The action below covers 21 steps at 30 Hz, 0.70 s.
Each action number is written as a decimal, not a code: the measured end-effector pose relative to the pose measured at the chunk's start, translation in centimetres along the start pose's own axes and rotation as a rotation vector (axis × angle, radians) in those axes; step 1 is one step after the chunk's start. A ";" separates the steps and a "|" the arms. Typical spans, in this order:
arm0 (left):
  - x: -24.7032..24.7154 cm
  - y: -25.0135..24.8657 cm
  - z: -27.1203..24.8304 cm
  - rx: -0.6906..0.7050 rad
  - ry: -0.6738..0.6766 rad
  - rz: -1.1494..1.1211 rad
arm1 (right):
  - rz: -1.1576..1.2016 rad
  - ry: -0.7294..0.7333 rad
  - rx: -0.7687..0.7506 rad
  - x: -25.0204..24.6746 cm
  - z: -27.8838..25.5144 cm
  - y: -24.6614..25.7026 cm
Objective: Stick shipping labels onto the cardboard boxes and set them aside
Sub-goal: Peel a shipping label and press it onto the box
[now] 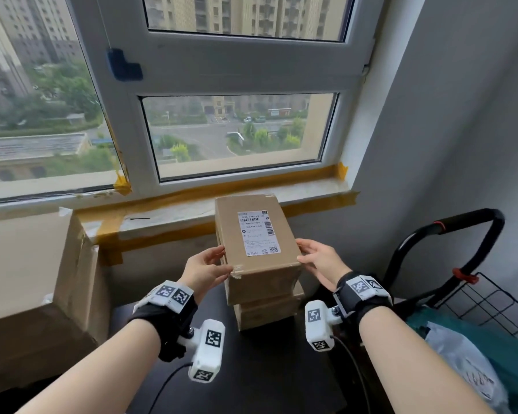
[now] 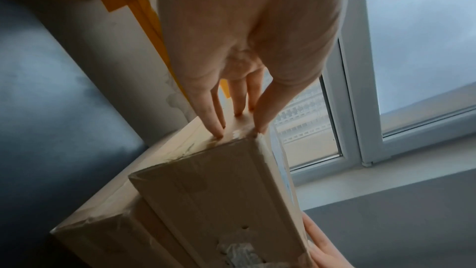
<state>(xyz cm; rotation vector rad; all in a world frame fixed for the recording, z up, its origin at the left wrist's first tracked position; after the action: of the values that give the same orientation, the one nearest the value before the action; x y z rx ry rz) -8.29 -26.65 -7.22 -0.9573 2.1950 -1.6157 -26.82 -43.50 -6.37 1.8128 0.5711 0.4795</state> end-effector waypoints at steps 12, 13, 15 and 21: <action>1.3 -0.4 0.2 0.078 -0.061 0.307 | -0.312 -0.074 -0.044 -1.7 0.5 1.3; 1.2 -0.8 -0.1 0.097 -0.065 0.430 | -0.481 -0.096 -0.083 -1.6 0.0 2.0; 1.0 -1.7 -1.0 0.138 -0.069 0.740 | -0.819 -0.135 -0.138 -0.9 -1.4 3.3; -1.0 -4.9 -4.7 0.241 -0.075 1.471 | -1.236 -0.105 -0.248 3.9 -5.0 5.8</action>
<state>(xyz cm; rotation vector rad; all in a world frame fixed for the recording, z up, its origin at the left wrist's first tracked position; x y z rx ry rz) -8.39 -23.32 -1.19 0.6170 1.6935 -0.9432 -25.76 -38.97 0.84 0.9590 1.3267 -0.3775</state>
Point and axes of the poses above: each hand's wrist, its own z-axis towards the middle knuckle, its own x-axis out of the palm, y = z × x, the point moved 8 cm from there along z, towards the middle knuckle, and after that the axes turned 2 degrees about y, right-handed, at the moved point
